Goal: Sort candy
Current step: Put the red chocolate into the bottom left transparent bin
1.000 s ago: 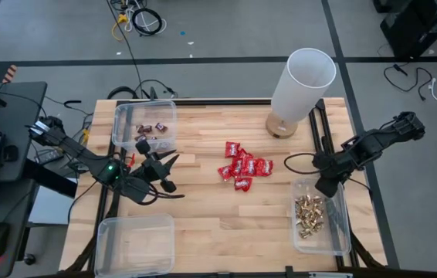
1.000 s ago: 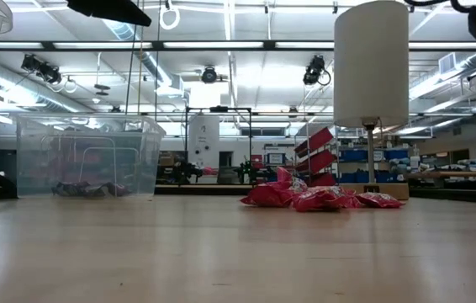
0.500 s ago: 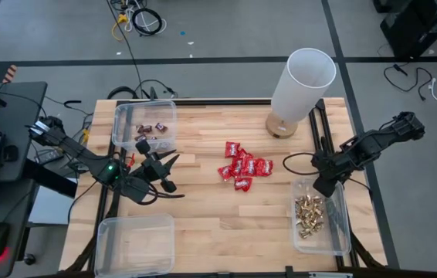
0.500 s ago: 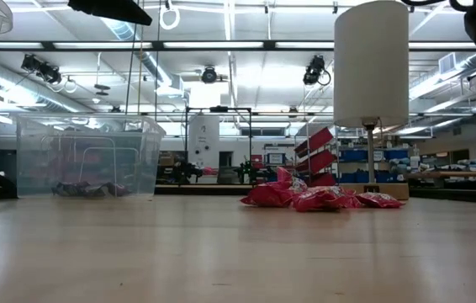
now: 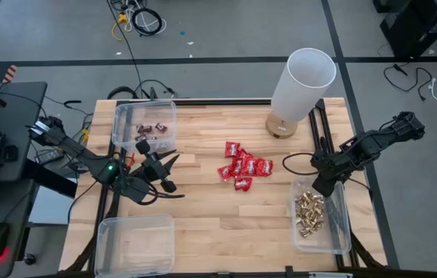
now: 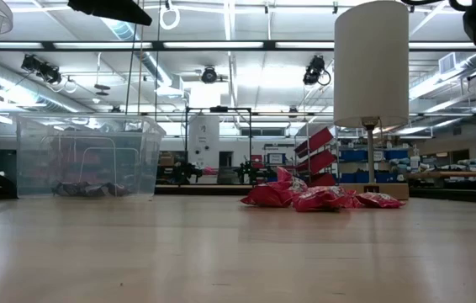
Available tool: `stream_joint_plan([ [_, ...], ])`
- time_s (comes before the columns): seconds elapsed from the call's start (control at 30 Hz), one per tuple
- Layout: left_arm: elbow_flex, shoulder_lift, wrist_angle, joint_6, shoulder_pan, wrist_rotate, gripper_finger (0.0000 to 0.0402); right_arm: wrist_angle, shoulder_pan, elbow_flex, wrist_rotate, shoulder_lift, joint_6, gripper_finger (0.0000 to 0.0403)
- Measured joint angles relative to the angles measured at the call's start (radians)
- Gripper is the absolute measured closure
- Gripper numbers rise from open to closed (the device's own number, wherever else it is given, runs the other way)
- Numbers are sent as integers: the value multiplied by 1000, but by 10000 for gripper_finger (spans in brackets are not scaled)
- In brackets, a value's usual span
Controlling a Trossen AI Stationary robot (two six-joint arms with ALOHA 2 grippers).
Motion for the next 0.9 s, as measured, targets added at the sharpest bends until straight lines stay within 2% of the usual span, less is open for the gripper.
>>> stream_joint_plan([
  [0.33,0,0,3,-3,0,8,319,120,0,50,-22,2,-2,348],
  [0.43,0,0,3,-9,0,34,319,198,0,83,49,2,-29,349],
  [0.63,0,0,3,-10,0,57,319,322,-39,112,290,50,-172,353],
  [0.73,0,0,3,-10,0,81,319,361,-73,120,320,113,-262,353],
  [0.9,0,0,6,-48,0,197,319,482,-131,121,320,252,-460,353],
])
